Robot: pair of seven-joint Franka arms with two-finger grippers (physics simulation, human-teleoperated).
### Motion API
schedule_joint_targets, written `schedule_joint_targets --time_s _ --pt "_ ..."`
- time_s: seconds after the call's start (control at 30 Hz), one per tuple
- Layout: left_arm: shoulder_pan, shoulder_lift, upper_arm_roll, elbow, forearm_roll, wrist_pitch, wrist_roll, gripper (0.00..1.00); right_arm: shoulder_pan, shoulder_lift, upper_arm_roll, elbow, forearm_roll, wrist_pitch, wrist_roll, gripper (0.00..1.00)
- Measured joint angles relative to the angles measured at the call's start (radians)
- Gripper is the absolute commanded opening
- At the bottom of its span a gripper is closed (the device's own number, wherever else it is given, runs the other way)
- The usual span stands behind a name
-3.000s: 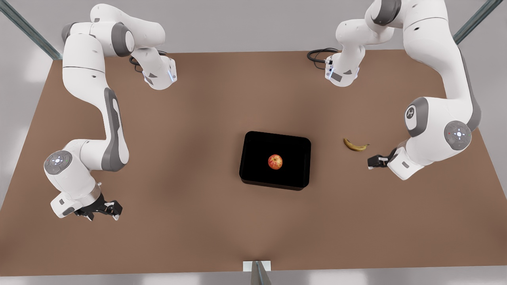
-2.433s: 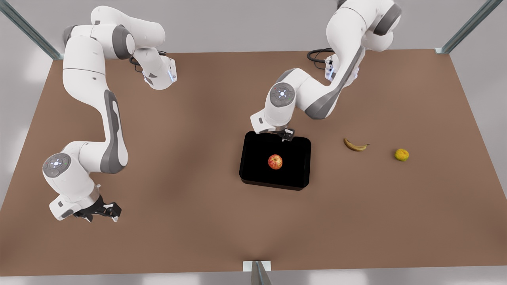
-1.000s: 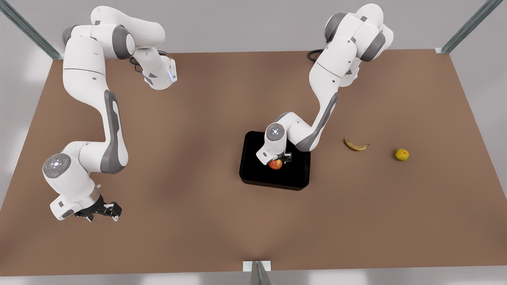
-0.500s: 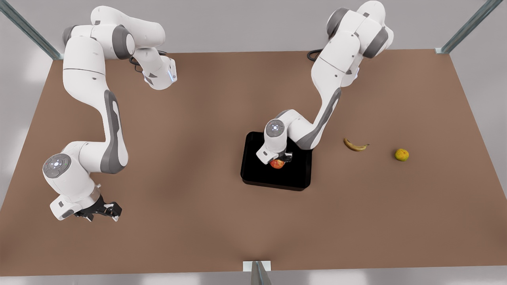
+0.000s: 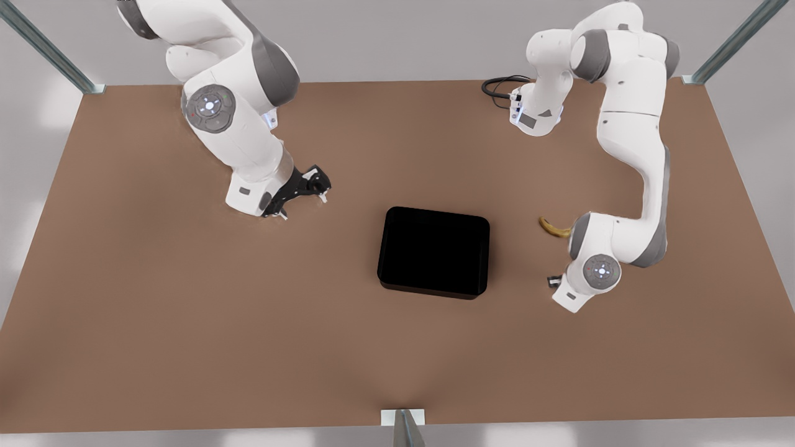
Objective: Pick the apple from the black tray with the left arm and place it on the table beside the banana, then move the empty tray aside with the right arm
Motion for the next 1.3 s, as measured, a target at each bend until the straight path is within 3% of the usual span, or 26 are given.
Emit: schedule_joint_targets --time_s 0.2,0.23,0.27,0.47,0.67,0.77,0.83,0.97,1.3 --pt "0.049 0.08 -0.001 -0.009 0.014 0.124 0.156 0.66 0.087 0.165 0.037 0.008 0.06 0.032 0.339 1.0" --pt "0.049 0.082 -0.001 -0.011 0.012 0.136 0.178 0.96 0.086 0.178 0.036 0.013 0.062 0.054 0.391 1.0" --pt "0.05 0.082 -0.001 -0.014 0.009 0.145 0.199 1.0 0.085 0.189 0.034 0.017 0.062 0.073 0.441 1.0" --pt "0.052 0.042 -0.003 -0.02 -0.005 0.167 0.298 1.0 0.111 0.315 0.041 0.056 0.012 0.161 0.703 1.0" --pt "0.05 -0.344 -0.041 0.035 -0.166 -0.015 0.339 1.0 0.113 0.406 0.044 0.055 -0.034 0.238 0.89 1.0" --pt "0.072 -0.473 -0.034 0.01 -0.265 -0.112 0.34 1.0 0.113 0.451 0.044 0.053 -0.049 0.28 0.958 1.0" --pt "0.141 -0.467 -0.03 0.016 -0.323 -0.159 0.342 1.0 0.114 0.476 0.044 0.05 -0.064 0.309 0.996 1.0" --pt "0.174 -0.357 -0.02 0.193 -0.354 -0.22 0.357 1.0 0.114 0.501 0.046 0.047 -0.097 0.349 1.04 1.0" --pt "0.185 -0.312 -0.019 0.209 -0.323 -0.265 0.378 1.0 0.12 0.561 0.092 0.033 -0.173 0.393 1.085 1.0"
